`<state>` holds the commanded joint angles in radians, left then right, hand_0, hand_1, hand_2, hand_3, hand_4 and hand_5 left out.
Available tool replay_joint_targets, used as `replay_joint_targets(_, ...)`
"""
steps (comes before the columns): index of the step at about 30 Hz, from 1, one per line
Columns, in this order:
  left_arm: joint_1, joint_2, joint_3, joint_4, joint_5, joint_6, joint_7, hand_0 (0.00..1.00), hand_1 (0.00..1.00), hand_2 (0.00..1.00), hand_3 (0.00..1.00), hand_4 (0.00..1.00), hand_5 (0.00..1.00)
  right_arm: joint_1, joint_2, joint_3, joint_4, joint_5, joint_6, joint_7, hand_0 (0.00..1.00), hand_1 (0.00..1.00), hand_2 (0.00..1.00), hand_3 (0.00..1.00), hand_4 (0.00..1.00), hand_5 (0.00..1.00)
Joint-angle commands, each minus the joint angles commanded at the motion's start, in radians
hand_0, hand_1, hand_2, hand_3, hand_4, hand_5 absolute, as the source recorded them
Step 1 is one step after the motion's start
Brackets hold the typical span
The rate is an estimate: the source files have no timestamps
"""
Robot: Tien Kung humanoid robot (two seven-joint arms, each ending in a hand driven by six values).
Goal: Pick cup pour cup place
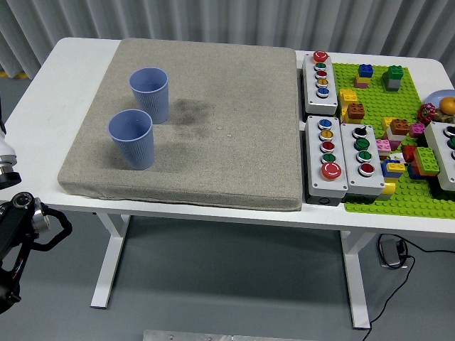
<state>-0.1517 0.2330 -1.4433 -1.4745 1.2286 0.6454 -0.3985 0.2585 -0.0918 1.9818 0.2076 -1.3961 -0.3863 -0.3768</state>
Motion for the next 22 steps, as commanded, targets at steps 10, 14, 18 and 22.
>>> replay_joint_targets(10,0.003,0.003,-0.006,-0.009,0.004,0.000,0.002,0.870,0.897,0.993,0.949,0.756,0.998,0.005,-0.001,0.007,0.000,-0.003,0.002,-0.001,0.671,0.550,0.495,0.543,0.033,0.383)
replay_joint_targets(14,0.002,0.004,-0.009,-0.011,0.007,0.000,0.004,0.871,0.897,0.993,0.949,0.755,0.998,0.007,-0.001,0.009,-0.001,-0.003,0.002,0.000,0.670,0.550,0.495,0.543,0.032,0.384)
replay_joint_targets(18,0.001,0.004,-0.009,-0.012,0.008,0.000,0.005,0.871,0.897,0.993,0.949,0.755,0.998,0.009,-0.002,0.009,-0.001,-0.003,0.002,0.001,0.670,0.550,0.495,0.543,0.032,0.384)
replay_joint_targets(22,0.000,0.003,-0.008,-0.012,0.008,0.000,0.005,0.870,0.897,0.993,0.949,0.755,0.998,0.010,-0.002,0.008,-0.001,-0.001,0.001,0.001,0.670,0.550,0.495,0.543,0.032,0.380)
